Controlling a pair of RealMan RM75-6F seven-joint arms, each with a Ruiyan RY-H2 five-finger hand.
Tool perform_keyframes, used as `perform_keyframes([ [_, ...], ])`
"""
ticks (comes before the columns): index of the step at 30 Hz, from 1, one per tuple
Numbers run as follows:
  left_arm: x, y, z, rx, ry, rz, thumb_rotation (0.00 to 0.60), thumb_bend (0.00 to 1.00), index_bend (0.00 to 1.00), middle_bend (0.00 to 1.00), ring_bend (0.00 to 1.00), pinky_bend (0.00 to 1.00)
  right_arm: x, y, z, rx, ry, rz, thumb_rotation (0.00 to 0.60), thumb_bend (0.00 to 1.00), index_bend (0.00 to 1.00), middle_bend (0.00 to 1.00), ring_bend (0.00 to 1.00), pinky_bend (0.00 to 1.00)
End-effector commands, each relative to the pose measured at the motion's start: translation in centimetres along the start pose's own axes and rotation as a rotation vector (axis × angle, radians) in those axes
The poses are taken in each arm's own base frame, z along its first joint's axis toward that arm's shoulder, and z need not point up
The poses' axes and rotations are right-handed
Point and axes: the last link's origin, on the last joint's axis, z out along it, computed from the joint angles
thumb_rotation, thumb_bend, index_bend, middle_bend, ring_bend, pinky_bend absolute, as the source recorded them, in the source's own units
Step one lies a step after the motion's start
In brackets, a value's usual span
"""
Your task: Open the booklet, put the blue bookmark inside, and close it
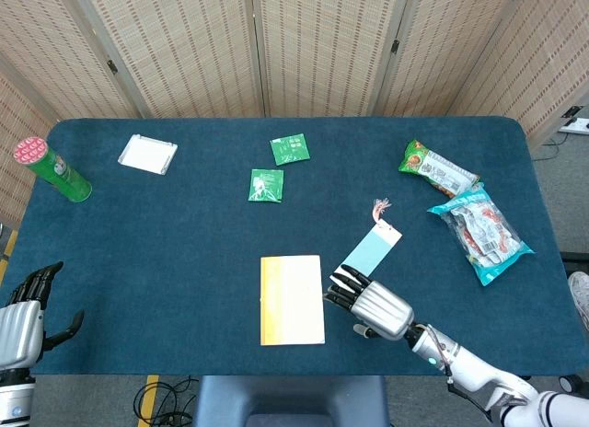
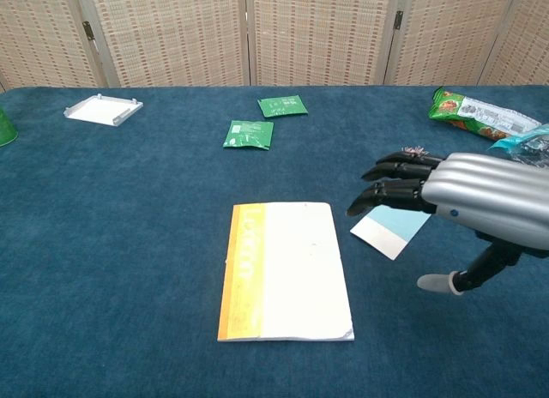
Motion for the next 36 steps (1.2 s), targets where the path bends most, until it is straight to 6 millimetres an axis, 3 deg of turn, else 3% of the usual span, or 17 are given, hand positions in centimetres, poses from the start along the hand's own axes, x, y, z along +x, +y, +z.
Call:
perform_keyframes([
  [1,0.0,-0.1,-0.1,0.004,0.000,-0.001,0.600,0.34,0.14,0.17,0.14,0.23,-0.9,-0.4,1.6,0.038,-0.005,-0.024,0.600,0.14,0.23,0.25,0.11,0.08],
  [10,0.1,-0.7,-0.2,0.016,-0.001,0.004,0.600,0.34,0.14,0.17,0.14,0.23,-2.7,-1.2,3.8,0.097,0.003,-0.056,0.600,0.05,0.31,0.30,0.14,0.10],
  [29,0.1,-1.4,-0.4,0.029,0.001,0.004,0.600,0.34,0.14,0.17,0.14,0.23,-4.0,-1.5,6.1,0.145,-0.013,-0.098,0.600,0.05,0.34,0.31,0.14,0.11],
  [36,0.1,-1.5,-0.5,0.035,0.001,0.007,0.600,0.34,0.14,0.17,0.14,0.23,-4.2,-1.7,6.6,0.153,-0.014,-0.100,0.600,0.09,0.34,0.31,0.14,0.11],
])
